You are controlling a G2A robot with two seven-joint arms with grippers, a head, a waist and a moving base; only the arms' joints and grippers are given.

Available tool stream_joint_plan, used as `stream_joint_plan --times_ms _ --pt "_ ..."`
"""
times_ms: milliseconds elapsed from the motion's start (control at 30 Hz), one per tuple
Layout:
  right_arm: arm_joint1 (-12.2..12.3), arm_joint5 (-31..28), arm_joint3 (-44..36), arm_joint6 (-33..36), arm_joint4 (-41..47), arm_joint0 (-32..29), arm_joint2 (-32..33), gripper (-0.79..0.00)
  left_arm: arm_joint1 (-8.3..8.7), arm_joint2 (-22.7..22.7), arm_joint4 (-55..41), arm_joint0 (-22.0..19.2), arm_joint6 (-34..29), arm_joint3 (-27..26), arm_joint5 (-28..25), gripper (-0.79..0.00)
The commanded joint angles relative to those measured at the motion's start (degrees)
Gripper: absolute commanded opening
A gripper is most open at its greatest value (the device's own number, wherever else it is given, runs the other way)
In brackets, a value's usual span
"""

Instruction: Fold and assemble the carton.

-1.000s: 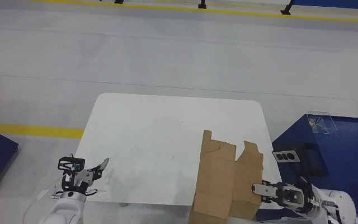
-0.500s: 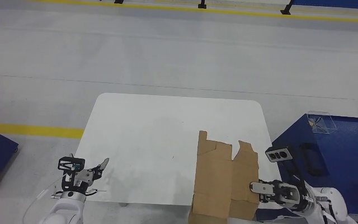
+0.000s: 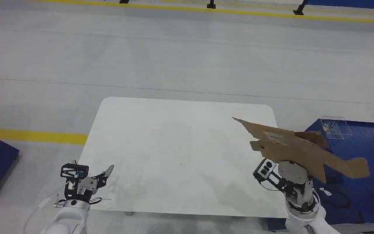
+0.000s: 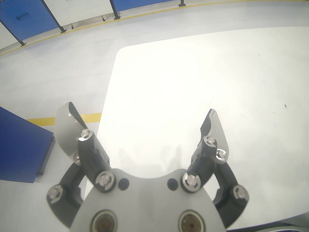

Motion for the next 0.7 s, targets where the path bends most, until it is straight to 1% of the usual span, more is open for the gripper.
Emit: stream_joint_plan --times_ms 0,100,167,267,367,433,467,533,600,667 --pt "-0.4 7.3 1.4 -5.6 7.5 0.1 -4.8 -0.785 0.00 0.0 0.0 0.0 0.0 0.0 0.0 0.000" --pt "-1.0 15.7 4.0 -14.2 17.4 0.3 -11.1 -0.785 0.00 0.0 0.0 0.0 0.0 0.0 0.0 0.000" --pt "-1.4 19.2 5.0 -19.9 24.9 0.8 -14.8 -0.785 0.00 0.0 0.0 0.0 0.0 0.0 0.0 0.000" --pt "-1.7 22.4 6.5 -27.9 35.2 1.9 -18.9 -0.785 0.00 0.0 0.0 0.0 0.0 0.0 0.0 0.000" --pt "-1.7 23.4 7.2 -34.9 44.2 3.0 -21.4 -0.785 0.00 0.0 0.0 0.0 0.0 0.0 0.0 0.000" --pt "-1.7 23.0 7.0 -38.7 48.5 3.8 -21.8 -0.785 0.00 0.0 0.0 0.0 0.0 0.0 0.0 0.000" --pt "-1.6 22.5 6.9 -39.9 48.9 4.3 -21.3 -0.785 0.00 0.0 0.0 0.0 0.0 0.0 0.0 0.000" --pt "-1.6 21.1 6.6 -40.3 45.9 4.9 -19.0 -0.785 0.00 0.0 0.0 0.0 0.0 0.0 0.0 0.000" --pt "-1.8 18.2 5.9 -37.2 37.7 5.4 -15.3 -0.785 0.00 0.0 0.0 0.0 0.0 0.0 0.0 0.000" --pt "-2.1 14.3 4.5 -31.3 26.0 5.3 -11.4 -0.785 0.00 0.0 0.0 0.0 0.0 0.0 0.0 0.000"
